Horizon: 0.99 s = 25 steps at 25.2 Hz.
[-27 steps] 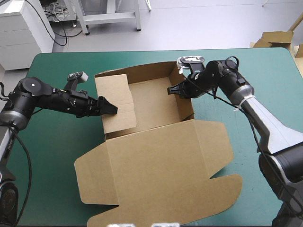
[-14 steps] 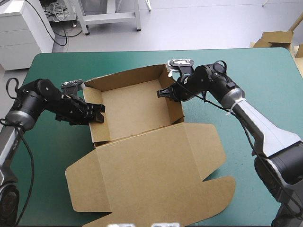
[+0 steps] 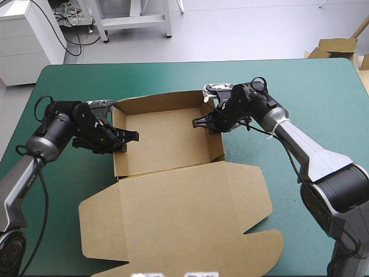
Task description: Fold the box
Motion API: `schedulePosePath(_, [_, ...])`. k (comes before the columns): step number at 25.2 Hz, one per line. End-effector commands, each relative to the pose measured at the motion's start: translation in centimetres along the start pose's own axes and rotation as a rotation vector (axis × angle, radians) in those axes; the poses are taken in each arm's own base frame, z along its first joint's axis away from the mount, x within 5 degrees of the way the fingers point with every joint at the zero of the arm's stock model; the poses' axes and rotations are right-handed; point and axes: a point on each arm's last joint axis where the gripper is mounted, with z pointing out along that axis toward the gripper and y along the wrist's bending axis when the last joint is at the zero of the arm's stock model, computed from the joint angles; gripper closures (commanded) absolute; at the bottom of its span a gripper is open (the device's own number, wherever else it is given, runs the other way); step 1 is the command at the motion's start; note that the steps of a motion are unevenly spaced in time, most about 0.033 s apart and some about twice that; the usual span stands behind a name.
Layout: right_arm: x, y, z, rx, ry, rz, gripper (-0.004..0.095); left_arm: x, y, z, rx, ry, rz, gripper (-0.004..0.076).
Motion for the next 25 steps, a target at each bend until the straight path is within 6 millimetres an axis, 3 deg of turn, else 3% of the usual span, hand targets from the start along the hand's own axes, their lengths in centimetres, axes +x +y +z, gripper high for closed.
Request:
schedulePosePath(1, [-0.9,1.5,-3.2,-0.077,-0.116,0.015,0.0928,-0.1,0.0,-1.9,-0.051,-0.072,-0.026,0.0638])
schedulePosePath(3, [-0.9,1.5,-3.2,-0.075,-0.116,0.014,0.0928,-0.1,0.3,-1.9,-0.093,-0.07,-0.011,0.073])
schedulePosePath(19, [-0.9,1.6,-3.2,-0.075,-0.108,0.012,0.0928,-0.3,0.1,-1.4,-0.069,-0.058,0.007,0.0724])
schedulePosePath(21, [-0.8,1.6,-3.2,-0.075,-0.103,0.012,0.0928,-0.2,-0.1,-1.4,-0.048,-0.053,0.011,0.0691])
schedulePosePath(25, [-0.8,1.5,-3.2,-0.073,-0.102,0.011,0.0928,-0.2,-1.0,-1.4,0.05,-0.053,0.023,0.0406])
